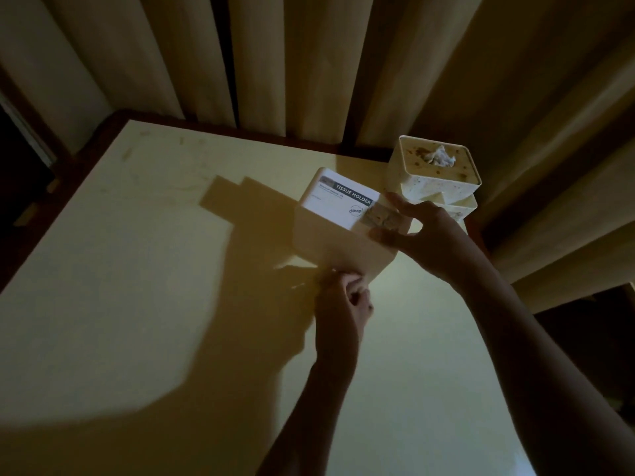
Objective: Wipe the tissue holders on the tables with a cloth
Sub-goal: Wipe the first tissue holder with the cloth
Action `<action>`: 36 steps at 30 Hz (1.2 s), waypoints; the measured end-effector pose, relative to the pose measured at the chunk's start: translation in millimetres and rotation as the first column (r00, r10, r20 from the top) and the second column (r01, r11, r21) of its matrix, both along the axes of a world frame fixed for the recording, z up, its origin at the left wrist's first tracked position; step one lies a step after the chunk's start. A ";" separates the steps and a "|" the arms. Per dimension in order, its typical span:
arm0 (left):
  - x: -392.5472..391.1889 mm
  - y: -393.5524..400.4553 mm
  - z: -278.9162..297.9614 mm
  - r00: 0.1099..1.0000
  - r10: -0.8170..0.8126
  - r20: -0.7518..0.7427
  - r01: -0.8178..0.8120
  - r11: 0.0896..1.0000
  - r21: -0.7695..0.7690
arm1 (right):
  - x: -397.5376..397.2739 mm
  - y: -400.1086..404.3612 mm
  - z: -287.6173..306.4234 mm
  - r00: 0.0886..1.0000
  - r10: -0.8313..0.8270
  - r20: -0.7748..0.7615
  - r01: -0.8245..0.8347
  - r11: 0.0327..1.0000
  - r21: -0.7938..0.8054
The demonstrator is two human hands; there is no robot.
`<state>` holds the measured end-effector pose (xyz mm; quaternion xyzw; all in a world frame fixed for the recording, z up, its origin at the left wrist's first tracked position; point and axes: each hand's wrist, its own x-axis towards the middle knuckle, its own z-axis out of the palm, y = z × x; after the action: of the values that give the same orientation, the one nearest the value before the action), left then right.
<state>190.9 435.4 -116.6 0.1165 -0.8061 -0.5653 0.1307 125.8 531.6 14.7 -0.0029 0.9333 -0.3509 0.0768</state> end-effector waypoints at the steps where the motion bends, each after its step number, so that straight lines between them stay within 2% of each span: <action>1: 0.6 -0.5 -2.8 1.000 -0.027 0.009 0.027 1.000 -0.013 | -0.6 -0.3 0.2 1.000 0.002 0.002 -0.002 1.000 0.010; 4: -7.9 -21.4 -3.2 0.998 -0.066 -0.021 0.066 0.997 0.037 | -1.1 -0.8 -1.7 1.000 0.011 0.001 -0.011 1.000 0.025; 7: -29.0 -50.5 -8.6 0.997 0.059 0.042 -0.064 0.989 0.133 | -0.8 -1.4 -3.5 1.000 0.025 -0.003 -0.025 0.999 0.035; 10: -42.0 -63.6 -18.9 0.995 0.097 0.024 -0.096 0.994 -0.051 | -0.9 -1.5 -4.2 0.999 0.042 -0.019 -0.041 0.998 0.040; 12: -38.6 -53.8 -24.2 0.996 0.042 -0.077 -0.062 0.957 -0.284 | -0.3 -1.5 -3.7 0.999 0.044 -0.025 -0.043 0.998 0.039; 13: -33.5 -43.9 -26.7 0.993 0.007 -0.117 -0.050 0.929 -0.367 | -0.4 -1.1 -3.8 0.999 0.045 -0.027 -0.043 0.998 0.043; 14: -26.3 -33.3 -27.1 0.993 -0.027 -0.113 -0.018 0.924 -0.381 | -0.6 -0.6 -4.1 0.999 0.045 -0.026 -0.043 0.998 0.052; 16: -13.9 -17.2 -26.4 0.989 -0.127 -0.076 0.094 0.936 -0.338 | -0.4 -0.6 -4.4 0.999 0.047 -0.028 -0.044 0.997 0.070; 19: -5.7 -25.6 -22.4 0.970 -0.243 -0.007 0.239 0.961 -0.135 | 0.8 -2.3 -2.8 0.999 0.040 -0.018 -0.039 0.997 0.060; 20: -6.0 -38.2 -17.0 0.976 -0.219 -0.006 0.219 0.976 -0.011 | 1.5 -3.0 -2.3 0.999 0.032 -0.014 -0.031 0.998 0.055; 22: -7.5 -74.1 -4.2 0.998 -0.053 0.031 0.044 0.971 0.236 | 2.8 -4.1 -3.2 1.000 0.024 -0.009 -0.024 0.998 0.055; 23: -9.3 -96.3 -1.7 0.997 0.026 0.068 -0.043 0.966 0.254 | 3.4 -3.7 -4.9 1.000 0.025 -0.015 -0.024 0.998 0.060; 25: -10.4 -138.5 2.5 0.983 0.147 0.111 -0.143 0.989 -0.040 | 7.5 -3.9 -9.8 0.999 0.029 -0.038 -0.026 0.997 0.066; 26: -8.7 -155.4 6.3 0.979 0.180 0.099 -0.156 0.965 -0.209 | 11.8 -5.6 -11.8 0.998 0.032 -0.058 -0.028 0.998 0.062; 28: -4.8 -168.3 27.3 0.977 0.201 0.075 -0.168 0.934 -0.314 | 23.6 -10.1 -16.4 0.994 0.022 -0.107 -0.020 0.999 0.026; 30: -5.6 -163.6 49.8 0.996 0.085 0.023 -0.076 0.964 -0.256 | 36.5 -14.2 -22.9 0.987 0.009 -0.163 -0.012 1.000 -0.020; 33: -11.5 -145.6 77.8 0.986 -0.152 0.064 0.151 0.988 0.029 | 56.5 -22.2 -32.7 0.976 0.002 -0.217 -0.011 0.999 -0.041; 36: -9.8 -139.9 81.4 0.981 -0.181 0.073 0.181 0.983 0.002 | 77.4 -29.6 -44.1 0.960 -0.050 -0.276 0.015 0.991 -0.130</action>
<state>181.1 295.5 -35.2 0.0630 -0.8190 -0.5682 0.0495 203.2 502.1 -29.5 -0.0417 0.9105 -0.4068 -0.0612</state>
